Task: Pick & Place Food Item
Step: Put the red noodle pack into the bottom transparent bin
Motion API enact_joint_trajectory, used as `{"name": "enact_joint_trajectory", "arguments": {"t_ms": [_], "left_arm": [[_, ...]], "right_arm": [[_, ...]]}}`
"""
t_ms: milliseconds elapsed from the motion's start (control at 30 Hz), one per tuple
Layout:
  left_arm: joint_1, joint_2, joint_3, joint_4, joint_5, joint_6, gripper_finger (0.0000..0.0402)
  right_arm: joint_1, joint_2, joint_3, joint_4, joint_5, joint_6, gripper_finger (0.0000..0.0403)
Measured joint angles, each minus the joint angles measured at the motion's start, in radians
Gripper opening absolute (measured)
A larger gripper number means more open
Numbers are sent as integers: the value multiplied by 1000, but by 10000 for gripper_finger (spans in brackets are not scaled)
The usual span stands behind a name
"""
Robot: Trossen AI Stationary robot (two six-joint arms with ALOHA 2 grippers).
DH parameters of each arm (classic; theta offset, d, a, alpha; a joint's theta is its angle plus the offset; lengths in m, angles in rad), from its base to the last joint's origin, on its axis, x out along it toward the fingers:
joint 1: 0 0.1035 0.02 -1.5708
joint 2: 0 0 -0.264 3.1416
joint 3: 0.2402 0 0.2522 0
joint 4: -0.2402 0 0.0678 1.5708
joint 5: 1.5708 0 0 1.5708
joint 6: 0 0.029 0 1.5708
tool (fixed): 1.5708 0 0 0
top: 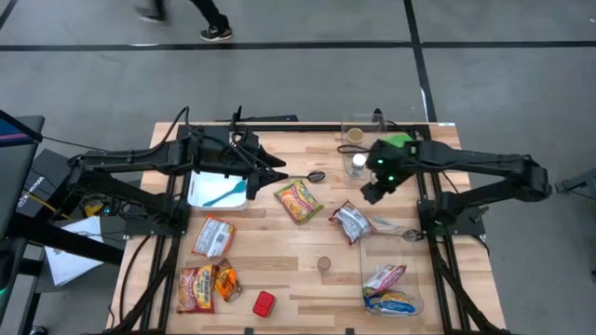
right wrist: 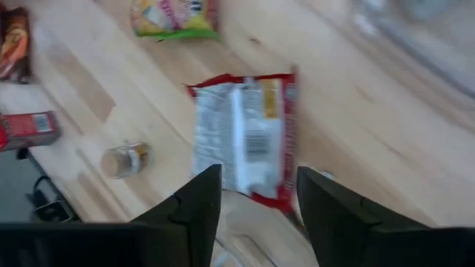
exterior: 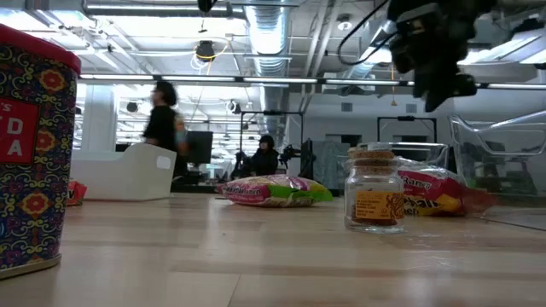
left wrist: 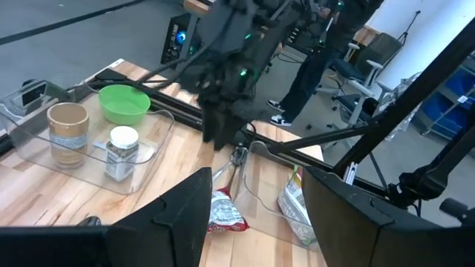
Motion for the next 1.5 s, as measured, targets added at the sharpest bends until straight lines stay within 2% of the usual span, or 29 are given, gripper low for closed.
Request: {"name": "enact_joint_trajectory", "arguments": {"t_ms": [200, 433, 767, 1033, 1267, 1500], "left_arm": [[-8, 0, 0, -1, 0, 2, 204], [-8, 0, 0, -4, 1, 8, 204], [-8, 0, 0, -8, 4, 18, 204], [-8, 0, 0, -11, 8, 22, 204], [-8, 0, 0, -12, 14, 34, 204], [-8, 0, 0, -12, 33, 44, 204]], "right_arm": [[37, 116, 18, 72, -50, 0, 171], [146, 232, 90, 99, 46, -1, 160], [234, 427, 168, 95, 53, -18, 160], [286, 520, 231, 68, 70, -52, 167], [291, 575, 253, 36, 154, -53, 167], [291, 631, 255, 43, 184, -48, 164]]}}
